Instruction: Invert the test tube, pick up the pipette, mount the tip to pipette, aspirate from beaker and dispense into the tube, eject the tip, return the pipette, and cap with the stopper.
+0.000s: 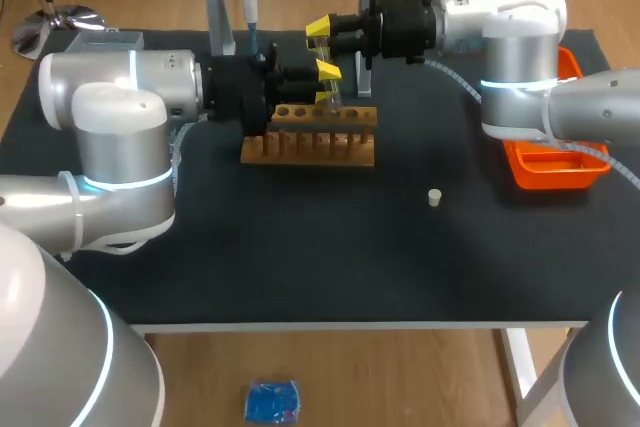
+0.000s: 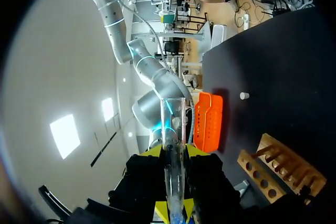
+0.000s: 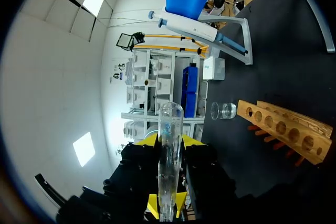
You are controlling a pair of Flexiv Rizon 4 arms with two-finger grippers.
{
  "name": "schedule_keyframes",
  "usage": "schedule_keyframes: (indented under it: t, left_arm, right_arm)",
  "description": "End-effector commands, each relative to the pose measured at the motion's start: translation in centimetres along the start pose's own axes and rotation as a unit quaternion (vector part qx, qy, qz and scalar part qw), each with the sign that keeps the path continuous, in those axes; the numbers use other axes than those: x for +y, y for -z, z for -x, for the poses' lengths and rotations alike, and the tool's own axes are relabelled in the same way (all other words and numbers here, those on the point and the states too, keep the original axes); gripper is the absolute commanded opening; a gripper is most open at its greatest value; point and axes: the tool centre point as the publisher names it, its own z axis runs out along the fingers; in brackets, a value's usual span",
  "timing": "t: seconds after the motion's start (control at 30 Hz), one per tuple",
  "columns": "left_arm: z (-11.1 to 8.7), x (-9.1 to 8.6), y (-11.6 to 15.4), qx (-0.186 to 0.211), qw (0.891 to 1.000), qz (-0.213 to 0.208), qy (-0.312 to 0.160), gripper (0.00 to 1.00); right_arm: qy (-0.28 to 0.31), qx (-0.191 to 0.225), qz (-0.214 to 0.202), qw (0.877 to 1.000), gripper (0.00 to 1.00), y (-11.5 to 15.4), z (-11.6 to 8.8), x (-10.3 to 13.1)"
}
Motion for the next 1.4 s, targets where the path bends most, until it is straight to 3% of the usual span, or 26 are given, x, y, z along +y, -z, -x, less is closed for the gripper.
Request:
schedule_keyframes:
  t: [0.03,0.33,0.37,0.4,1.07,1.4]
  left_arm:
    - [0.2,0.3,-0.2,0.001,1.0,-0.008,-0.001,0.0]
    - [0.2,0.3,0.0,-0.007,1.0,-0.004,-0.002,0.0]
    - [0.2,0.3,0.0,-0.007,1.0,-0.004,-0.002,0.0]
    - [0.2,0.3,0.0,-0.007,1.0,-0.004,-0.002,0.0]
    - [0.2,0.3,0.0,-0.007,1.0,-0.004,-0.002,0.0]
    - [0.2,0.3,0.0,-0.007,1.0,-0.004,-0.002,0.0]
  right_arm:
    - [0.001,-0.002,0.0,1.0,0.0,0.1,0.1,0.1]
    - [0.001,-0.002,0.0,1.0,0.0,0.1,0.1,0.1]
    - [0.001,-0.002,0.0,1.0,0.06,0.1,0.1,0.1]
    - [0.001,-0.002,0.0,1.0,1.0,0.1,0.1,0.1]
    - [0.001,-0.002,0.0,1.0,1.0,0.1,0.1,0.1]
    - [0.102,0.026,0.032,0.994,1.0,3.7,-1.3,-0.2]
